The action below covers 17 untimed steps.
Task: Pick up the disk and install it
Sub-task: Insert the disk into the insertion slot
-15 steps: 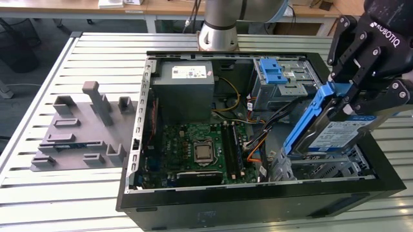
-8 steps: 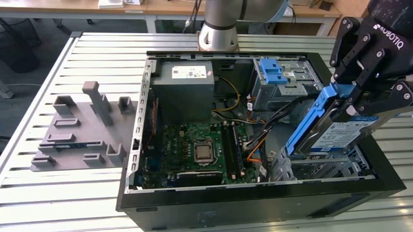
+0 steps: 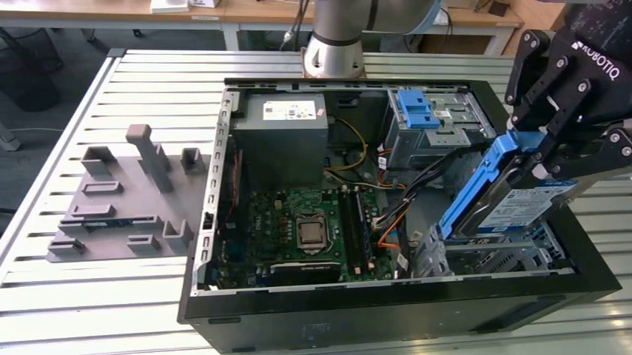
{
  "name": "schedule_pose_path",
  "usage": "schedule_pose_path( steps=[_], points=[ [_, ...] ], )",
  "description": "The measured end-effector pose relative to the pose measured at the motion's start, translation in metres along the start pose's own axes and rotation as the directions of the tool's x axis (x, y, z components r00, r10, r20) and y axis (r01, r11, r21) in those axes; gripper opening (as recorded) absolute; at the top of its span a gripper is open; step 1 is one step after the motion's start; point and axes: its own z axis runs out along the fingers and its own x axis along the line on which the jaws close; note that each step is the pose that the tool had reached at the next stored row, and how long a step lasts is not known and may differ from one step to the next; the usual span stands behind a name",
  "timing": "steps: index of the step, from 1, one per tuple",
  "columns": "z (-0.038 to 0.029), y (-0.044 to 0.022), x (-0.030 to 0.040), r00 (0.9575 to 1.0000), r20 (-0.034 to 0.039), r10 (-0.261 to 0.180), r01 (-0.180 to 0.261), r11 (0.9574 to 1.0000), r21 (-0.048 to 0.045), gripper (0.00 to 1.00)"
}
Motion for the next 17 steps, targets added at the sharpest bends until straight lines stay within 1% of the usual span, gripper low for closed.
schedule_pose_path(
  steps=[5, 17],
  points=[
    [0.0022, -0.0008, 0.0, 1.0, -0.0001, 0.0, 0.0, 1.0, 0.0, 0.36],
    [0.0099, -0.0009, 0.0002, 1.0, 0.0, 0.003, -0.003, 1.0, 0.0001, 0.36]
  ],
)
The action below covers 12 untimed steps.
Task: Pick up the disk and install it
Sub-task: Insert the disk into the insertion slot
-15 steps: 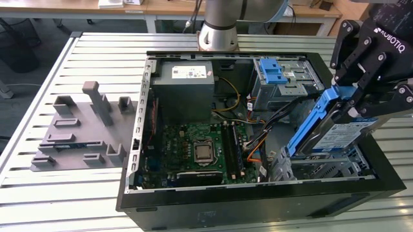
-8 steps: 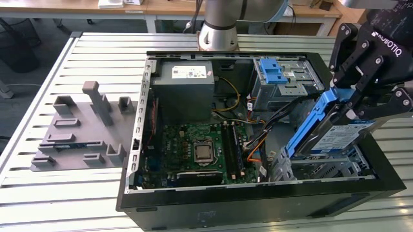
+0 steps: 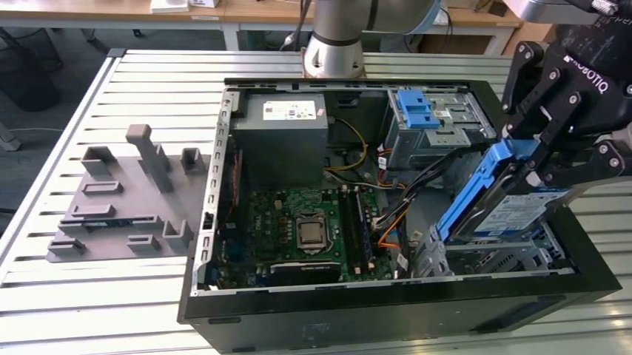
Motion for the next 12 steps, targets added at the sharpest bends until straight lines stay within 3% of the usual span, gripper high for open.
schedule_pose_path(
  steps=[12],
  points=[
    [0.0121, -0.0001, 0.0002, 1.0, 0.0, 0.001, -0.001, 1.0, 0.0, 0.36]
  ],
)
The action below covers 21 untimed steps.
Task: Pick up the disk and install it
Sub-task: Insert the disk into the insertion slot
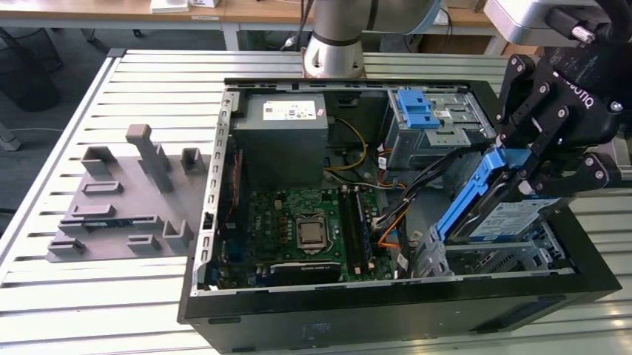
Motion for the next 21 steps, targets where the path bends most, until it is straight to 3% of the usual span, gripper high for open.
schedule_pose_path(
  steps=[8, 19, 21],
  points=[
    [0.0104, -0.0001, 0.0002, 1.0, 0.0001, 0.0, 0.0, 1.0, 0.0, 0.36],
    [0.0113, -0.0002, 0.0002, 1.0, -0.0001, 0.0, 0.0, 1.0, 0.0001, 0.36],
    [0.014, -0.0002, 0.0002, 1.0, 0.0002, 0.0, 0.0, 1.0, 0.0, 0.38]
  ],
)
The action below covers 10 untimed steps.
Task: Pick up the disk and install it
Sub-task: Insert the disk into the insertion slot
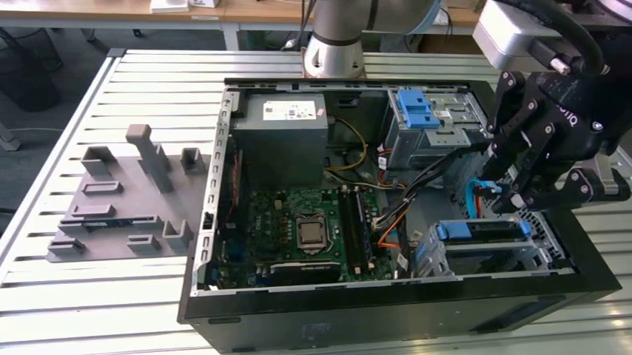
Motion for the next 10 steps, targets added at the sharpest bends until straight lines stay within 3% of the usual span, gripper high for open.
schedule_pose_path(
  steps=[1, 8, 10],
  points=[
    [0.0016, 0.0, 0.0, 1.0, -0.0002, 0.0, 0.0, 1.0, -0.0001, 0.44],
    [0.0143, -0.0001, 0.0001, 1.0, -0.0003, 0.0, 0.0, 1.0, -0.0001, 0.43],
    [0.018, -0.0002, 0.0002, 1.0, -0.0004, 0.0, 0.0, 1.0, -0.0001, 0.3]
  ],
)
